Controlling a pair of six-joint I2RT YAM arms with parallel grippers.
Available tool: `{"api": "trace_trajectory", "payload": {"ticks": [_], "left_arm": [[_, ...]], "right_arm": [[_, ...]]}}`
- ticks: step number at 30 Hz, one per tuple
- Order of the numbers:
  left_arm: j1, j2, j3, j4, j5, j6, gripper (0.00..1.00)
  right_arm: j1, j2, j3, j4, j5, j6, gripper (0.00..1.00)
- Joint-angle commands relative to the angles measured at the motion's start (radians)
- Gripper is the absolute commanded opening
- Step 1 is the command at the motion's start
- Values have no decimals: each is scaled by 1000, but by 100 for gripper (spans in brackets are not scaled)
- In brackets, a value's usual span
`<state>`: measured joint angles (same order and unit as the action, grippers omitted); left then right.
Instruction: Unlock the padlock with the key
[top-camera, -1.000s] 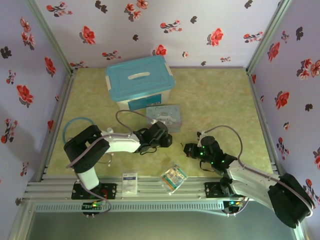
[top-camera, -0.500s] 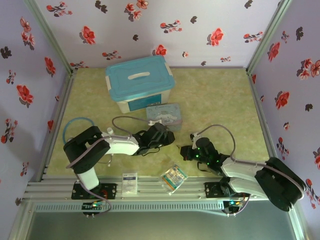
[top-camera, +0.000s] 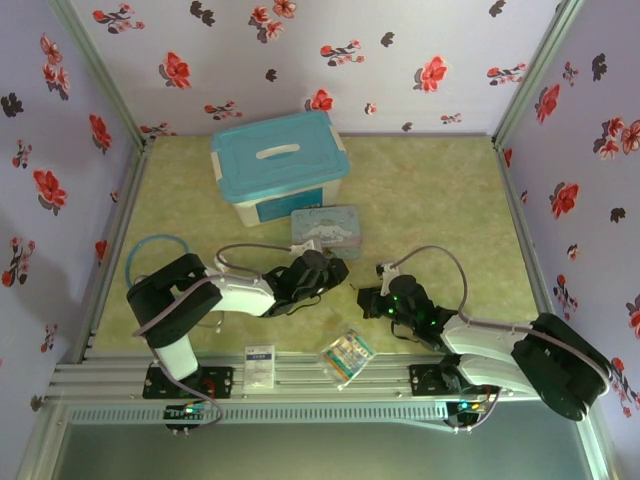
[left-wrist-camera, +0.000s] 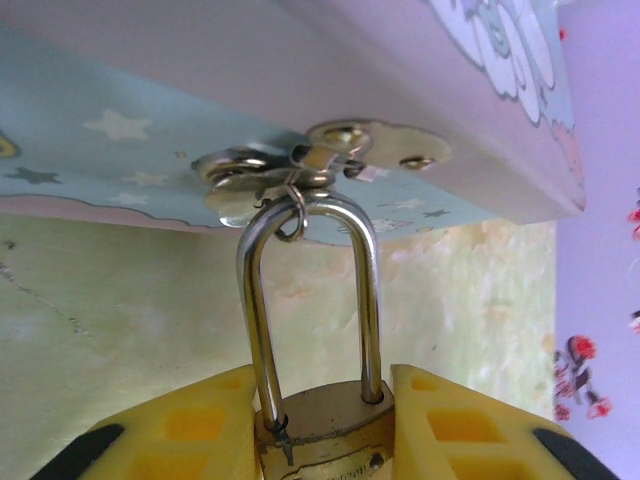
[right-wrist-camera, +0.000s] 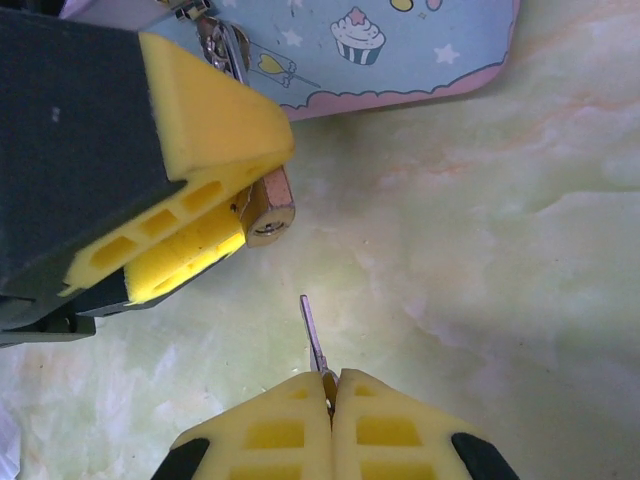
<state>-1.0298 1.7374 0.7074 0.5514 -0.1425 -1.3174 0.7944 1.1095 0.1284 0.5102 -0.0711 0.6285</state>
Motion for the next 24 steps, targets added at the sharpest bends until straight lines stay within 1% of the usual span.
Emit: {"api": "trace_trajectory", "payload": {"ticks": [1,4,9,11,14,16,19,24], "left_arm": [[-21,29,-21,139,-74,-104,0],[-40,50,-24,169,-90,-165,0],[-58,63,-33,205,-126,-196,0],[-59,67,-42,224,-133,-201,0],[-61,66,-51,238,-146,-208,0],[-60,67,-49,236,-149,-207,0],[-63,74,-47,239,-148,-209,0],[-64,84,-48,263,-145,-209,0]], "right_arm": [[8,-8,14,-12,44,-35,0],[8,1,18,-5,45,-36,0],[7,22,13,47,40,-22,0],[4,32,16,52,32,-28,0],[4,43,39,9,33,-40,0],[1,49,21,50,45,-26,0],[-1,57,18,62,45,-24,0],[-3,81,28,109,11,-28,0]]}}
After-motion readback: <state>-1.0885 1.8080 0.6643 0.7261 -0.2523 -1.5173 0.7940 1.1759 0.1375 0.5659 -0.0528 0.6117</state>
